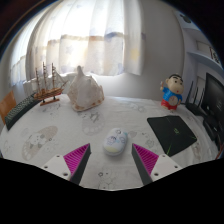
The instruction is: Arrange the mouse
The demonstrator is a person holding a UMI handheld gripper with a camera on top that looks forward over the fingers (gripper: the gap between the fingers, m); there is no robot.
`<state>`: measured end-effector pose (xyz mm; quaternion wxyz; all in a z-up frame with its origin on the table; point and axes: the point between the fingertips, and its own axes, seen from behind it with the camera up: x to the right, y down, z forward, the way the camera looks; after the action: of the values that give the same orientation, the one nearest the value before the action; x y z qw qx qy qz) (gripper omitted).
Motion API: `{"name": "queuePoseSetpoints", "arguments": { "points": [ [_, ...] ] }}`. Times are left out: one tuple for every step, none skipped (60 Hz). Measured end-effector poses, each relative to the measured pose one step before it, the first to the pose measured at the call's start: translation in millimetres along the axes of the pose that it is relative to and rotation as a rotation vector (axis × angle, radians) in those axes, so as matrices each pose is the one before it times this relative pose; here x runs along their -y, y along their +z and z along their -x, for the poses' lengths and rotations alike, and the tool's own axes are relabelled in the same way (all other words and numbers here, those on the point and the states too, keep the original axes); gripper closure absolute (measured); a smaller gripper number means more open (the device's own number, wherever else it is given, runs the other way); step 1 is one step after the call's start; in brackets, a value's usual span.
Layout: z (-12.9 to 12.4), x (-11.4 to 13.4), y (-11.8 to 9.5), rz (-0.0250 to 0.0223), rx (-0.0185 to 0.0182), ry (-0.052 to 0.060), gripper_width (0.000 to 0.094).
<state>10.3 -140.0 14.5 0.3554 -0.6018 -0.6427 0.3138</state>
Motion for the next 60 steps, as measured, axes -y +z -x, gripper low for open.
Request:
{"name": "queuePoseSetpoints", "arguments": {
  "points": [
    [-0.85,0.38,5.09,0.00077,-0.00156,-0.0011,0.0083],
    [-0.31,0.1,4.86,0.00226,-0.00002,-0.0007,0.0083],
    [-0.07,-0.05,4.9,0.00255,0.00132,0.0005,0.0083],
    [-0.28,0.08,4.65,0.00293,0.00156,0.0021,0.0081],
    [-0.36,0.21,4.54,0.00104,0.00043,0.004,0.0081],
    [-0.73,0.69,4.13,0.0022,0.00069,0.0034,0.008],
    [-0.2,0.46,3.93,0.00226,0.00122,0.0034,0.0079],
    [-0.09,0.15,4.07,0.00261,0.00218,0.0027,0.0081],
    [0.28,0.27,3.81,0.0026,0.00256,0.0027,0.0081],
    [0.15,0.18,3.62,0.00276,0.00215,0.002,0.0082],
    [-0.12,0.17,3.62,0.00297,0.00143,0.001,0.0081],
    [0.0,0.33,3.4,0.00238,0.00105,0.0004,0.008],
    [0.56,0.69,3.52,0.00174,0.00082,0.0013,0.008],
    [-0.23,0.6,2.5,0.00295,0.00267,0.0009,0.008],
    [0.46,0.72,2.49,0.00208,0.00373,0.0015,0.0079],
    [0.86,0.83,2.47,0.00119,0.00316,0.0015,0.0078],
    [0.39,1.07,2.39,0.00152,0.00343,0.0005,0.0077],
    [0.4,1.18,2.34,0.00059,0.00297,0.0004,0.0078],
    [0.38,1.19,2.12,-0.00019,0.00232,0.0003,0.0078],
    [-0.03,1.63,2.01,-0.00134,0.00099,0.0,0.0078],
    [1.21,1.68,2.45,-0.00197,0.00023,0.0011,0.0076],
    [0.68,1.32,1.46,-0.00008,0.00288,0.0001,0.0076],
    [0.73,1.02,2.16,0.00025,0.00264,0.0008,0.0076],
    [0.79,0.88,1.36,0.00071,0.00273,0.0013,0.0075],
    [0.66,1.04,1.39,0.00029,0.00201,0.0021,0.0077],
    [0.35,0.91,1.04,0.00027,0.00124,0.0023,0.0077],
    [0.38,0.9,0.93,0.00006,0.00157,0.003,0.0079],
    [0.58,0.64,0.6,0.00055,0.00203,0.0029,0.0082],
    [0.89,0.88,0.23,0.00013,0.00319,0.0033,0.0083],
    [0.61,0.42,0.12,0.00073,0.00263,0.0033,0.0085],
    [0.61,0.29,0.13,0.00024,0.00213,0.0029,0.0087],
    [0.07,0.21,0.01,0.00022,0.00129,0.0015,0.009],
    [-0.17,0.3,0.15,-0.00043,-0.00024,0.0,0.0095],
    [-0.45,-0.03,0.16,-0.0003,-0.00188,-0.001,0.0103],
    [-0.29,-0.04,0.07,-0.00026,-0.00093,-0.0012,0.0113],
    [0.41,-0.06,0.05,-0.00078,0.00111,-0.0007,0.0126],
    [0.81,-0.09,0.2,-0.00085,0.00278,-0.0007,0.0144],
    [0.74,-0.27,0.38,-0.00013,0.0029,-0.0009,0.0164],
    [0.11,-0.39,0.27,-0.00026,0.00131,-0.0013,0.0198],
    [-0.8,-0.28,0.27,-0.00007,-0.00163,-0.0016,0.023],
    [-1.93,-0.2,0.27,-0.00003,-0.00619,-0.0032,0.028],
    [-3.07,-0.48,0.26,0.00006,-0.0106,-0.0049,0.034],
    [-3.28,-0.05,0.23,-0.00081,-0.01155,-0.0063,0.041],
    [-0.94,0.83,-0.19,-0.00441,-0.00546,-0.0053,0.0474],
    [0.58,0.67,-0.2,-0.00399,0.00219,-0.0008,0.0477],
    [0.13,-0.88,0.01,0.00404,0.00029,-0.0052,0.049],
    [0.17,0.39,-0.22,0.00199,0.00112,-0.0074,0.0501],
    [0.01,1.05,-0.26,0.00034,0.00178,-0.0074,0.0515],
    [0.31,0.82,-0.57,0.002,0.0034,-0.0055,0.0522],
    [0.29,1.64,-0.91,0.00029,0.0047,-0.0026,0.0529],
    [0.31,2.67,-1.58,-0.00219,0.00645,-0.0003,0.0537],
    [-0.22,3.35,-1.93,-0.00239,0.00625,0.0005,0.0542],
    [-1.22,3.71,-3.2,-0.00057,0.00375,-0.0004,0.0545],
    [-1.93,4.8,-3.31,-0.00299,0.00241,-0.0003,0.0545],
    [-3.71,5.9,-3.9,-0.00519,-0.00188,0.0009,0.0547],
    [-4.51,6.74,-4.05,-0.00733,-0.00373,0.0013,0.0549],
    [-5.0,7.31,-4.55,-0.00889,-0.00352,0.0014,0.0549],
    [-5.08,8.19,-4.58,-0.01183,-0.0017,0.0042,0.055],
    [-5.74,8.7,-4.24,-0.01401,-0.00109,0.007,0.055],
    [-6.09,8.13,-2.79,-0.01003,-0.00259,0.0079,0.0551]
  ]
}}
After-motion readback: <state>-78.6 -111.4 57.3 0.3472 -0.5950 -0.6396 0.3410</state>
